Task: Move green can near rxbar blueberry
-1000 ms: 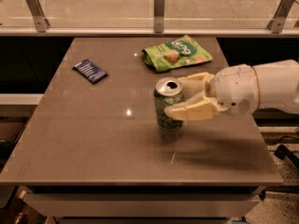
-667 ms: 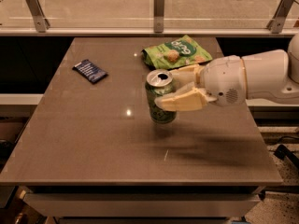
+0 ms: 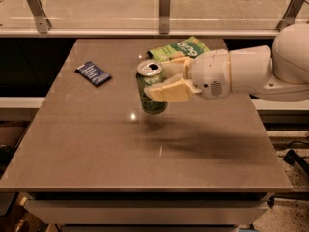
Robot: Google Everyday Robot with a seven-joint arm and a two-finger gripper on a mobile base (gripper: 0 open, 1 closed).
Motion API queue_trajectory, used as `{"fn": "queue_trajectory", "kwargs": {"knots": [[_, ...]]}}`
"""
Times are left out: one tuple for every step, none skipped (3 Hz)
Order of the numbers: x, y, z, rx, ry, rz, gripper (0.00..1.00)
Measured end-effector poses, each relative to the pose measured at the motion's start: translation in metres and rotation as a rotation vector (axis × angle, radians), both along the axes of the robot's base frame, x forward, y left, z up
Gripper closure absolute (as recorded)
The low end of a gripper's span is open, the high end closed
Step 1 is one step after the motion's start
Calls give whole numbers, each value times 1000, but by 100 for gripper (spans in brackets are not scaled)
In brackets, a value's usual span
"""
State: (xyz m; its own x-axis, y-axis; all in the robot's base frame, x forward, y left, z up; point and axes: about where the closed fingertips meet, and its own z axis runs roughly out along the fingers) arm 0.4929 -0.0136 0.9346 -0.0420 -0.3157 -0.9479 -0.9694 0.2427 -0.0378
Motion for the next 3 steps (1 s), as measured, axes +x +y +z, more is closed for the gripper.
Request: {"fn": "queue_trajectory", "kwargs": {"knots": [[22, 12, -3, 26, 2, 7, 100], [42, 25, -11, 37, 21, 20, 100], [59, 35, -18, 34, 39, 23, 100]]}}
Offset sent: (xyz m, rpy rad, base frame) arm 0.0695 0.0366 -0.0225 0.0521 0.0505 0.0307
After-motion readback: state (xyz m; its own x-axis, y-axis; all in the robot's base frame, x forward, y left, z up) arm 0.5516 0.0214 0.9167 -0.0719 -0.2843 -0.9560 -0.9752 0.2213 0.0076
